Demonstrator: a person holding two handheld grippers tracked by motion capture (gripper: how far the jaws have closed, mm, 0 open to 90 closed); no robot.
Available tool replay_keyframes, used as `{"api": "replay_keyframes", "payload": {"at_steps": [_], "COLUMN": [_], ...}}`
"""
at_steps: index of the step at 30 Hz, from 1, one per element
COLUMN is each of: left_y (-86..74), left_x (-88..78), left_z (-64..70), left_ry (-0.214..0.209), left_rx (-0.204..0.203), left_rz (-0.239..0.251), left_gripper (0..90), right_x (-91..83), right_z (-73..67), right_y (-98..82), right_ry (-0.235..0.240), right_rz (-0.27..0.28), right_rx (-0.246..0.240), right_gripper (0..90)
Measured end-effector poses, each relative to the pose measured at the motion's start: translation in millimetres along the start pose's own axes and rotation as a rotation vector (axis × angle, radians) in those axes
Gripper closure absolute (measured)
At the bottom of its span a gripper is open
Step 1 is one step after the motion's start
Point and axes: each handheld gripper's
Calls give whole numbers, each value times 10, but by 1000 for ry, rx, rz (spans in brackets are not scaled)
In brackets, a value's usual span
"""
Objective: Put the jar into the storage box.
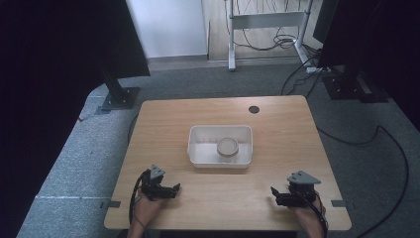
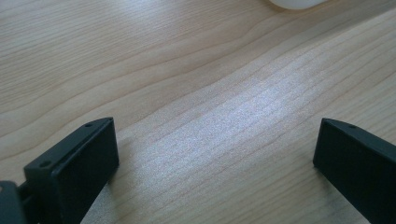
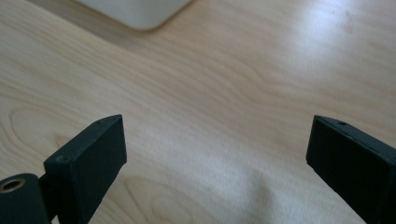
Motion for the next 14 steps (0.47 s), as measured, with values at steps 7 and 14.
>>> {"api": "replay_keyframes", "payload": {"at_steps": [7, 14], "left_y": [0, 0], "left_x": [0, 0], "left_z": [0, 0], "left_ry": [0, 0], "left_rx": [0, 0], "left_rz": [0, 0], "left_gripper": [0, 0], "right_x": [-23, -45], "right_z": [22, 27], "right_y": [-155, -222], "right_ry": [-21, -23], "right_rz": [-41, -60], "right_rx": [11, 24], "right_gripper": [46, 46]}}
Point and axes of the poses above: each handheld gripper's, and its own axes: x roughly forward along the jaws, y roughly out of its top, z roughly to its right, and after that the axes turned 3 degrees about z, right-handed
